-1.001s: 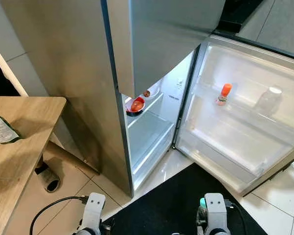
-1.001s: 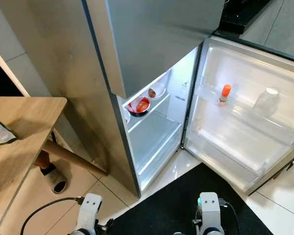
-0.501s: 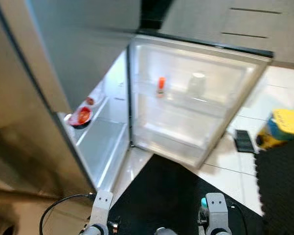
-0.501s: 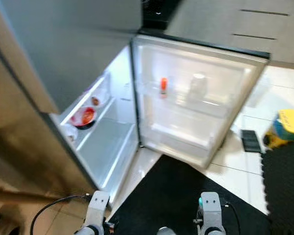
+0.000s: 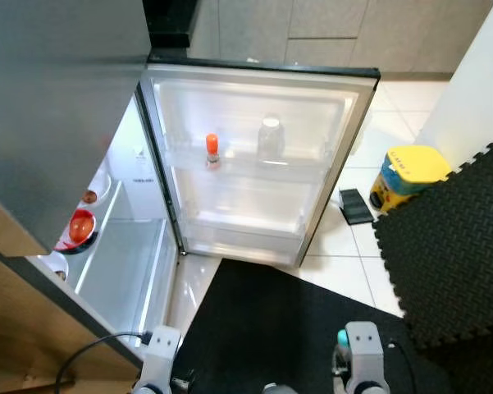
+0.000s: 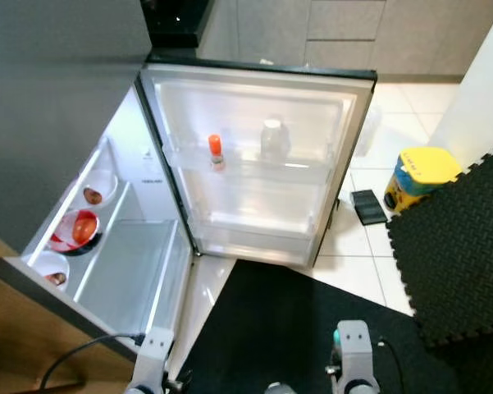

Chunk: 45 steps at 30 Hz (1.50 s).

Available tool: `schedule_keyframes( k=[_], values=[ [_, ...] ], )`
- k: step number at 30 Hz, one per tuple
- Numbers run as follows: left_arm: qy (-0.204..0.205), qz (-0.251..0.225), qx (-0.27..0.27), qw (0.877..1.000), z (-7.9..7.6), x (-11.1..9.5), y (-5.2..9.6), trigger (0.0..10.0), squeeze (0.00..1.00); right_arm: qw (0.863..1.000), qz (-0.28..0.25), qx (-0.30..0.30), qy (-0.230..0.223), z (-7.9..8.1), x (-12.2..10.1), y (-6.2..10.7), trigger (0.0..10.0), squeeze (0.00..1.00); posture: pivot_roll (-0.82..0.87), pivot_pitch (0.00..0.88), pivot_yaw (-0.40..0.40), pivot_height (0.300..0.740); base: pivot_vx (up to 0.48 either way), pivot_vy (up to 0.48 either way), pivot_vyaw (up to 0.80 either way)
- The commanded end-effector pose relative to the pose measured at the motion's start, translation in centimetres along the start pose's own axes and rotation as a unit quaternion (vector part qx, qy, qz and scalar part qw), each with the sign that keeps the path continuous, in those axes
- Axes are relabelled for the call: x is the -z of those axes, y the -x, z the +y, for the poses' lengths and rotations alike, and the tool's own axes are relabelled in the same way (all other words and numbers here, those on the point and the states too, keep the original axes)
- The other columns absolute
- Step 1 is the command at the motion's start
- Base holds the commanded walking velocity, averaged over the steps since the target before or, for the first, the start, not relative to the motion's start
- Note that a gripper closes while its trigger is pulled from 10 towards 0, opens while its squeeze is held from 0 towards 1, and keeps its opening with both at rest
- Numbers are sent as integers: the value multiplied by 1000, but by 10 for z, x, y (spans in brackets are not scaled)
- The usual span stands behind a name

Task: Restocking fridge

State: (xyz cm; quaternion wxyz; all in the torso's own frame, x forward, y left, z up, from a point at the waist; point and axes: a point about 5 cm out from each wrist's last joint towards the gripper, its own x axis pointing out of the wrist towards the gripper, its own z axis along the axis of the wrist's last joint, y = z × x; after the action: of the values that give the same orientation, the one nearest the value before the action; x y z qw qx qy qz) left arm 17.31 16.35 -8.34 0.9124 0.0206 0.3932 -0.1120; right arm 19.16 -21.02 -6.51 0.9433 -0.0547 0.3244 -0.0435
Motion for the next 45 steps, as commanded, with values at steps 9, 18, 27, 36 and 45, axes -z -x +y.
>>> schedule_keyframes(
  k=[9,18,27,36,45],
  values=[
    [-5,22,-10,1000,13,12,7,10000,0,1000,15,-6,-5,5,12,6,10000,0,-174,132,38,740,0,0,-356],
    [-11,20,-4,1000,11,10,6,10000,0,1000,13,-5,-5,5,11,5,10000,0,-175,130,40,740,0,-143,0],
    [-7,19,-7,1000,15,10,7,10000,0,1000,11,-5,-5,5,10,5,10000,0,-175,131,39,740,0,-398,0],
    [-5,23,-9,1000,20,10,8,10000,0,1000,13,-4,-5,5,12,6,10000,0,-177,129,42,740,0,-408,0],
    [5,26,-21,999,24,9,8,10000,0,1000,14,-5,-4,5,12,6,10000,0,-180,126,42,740,0,-45,0]
  ],
)
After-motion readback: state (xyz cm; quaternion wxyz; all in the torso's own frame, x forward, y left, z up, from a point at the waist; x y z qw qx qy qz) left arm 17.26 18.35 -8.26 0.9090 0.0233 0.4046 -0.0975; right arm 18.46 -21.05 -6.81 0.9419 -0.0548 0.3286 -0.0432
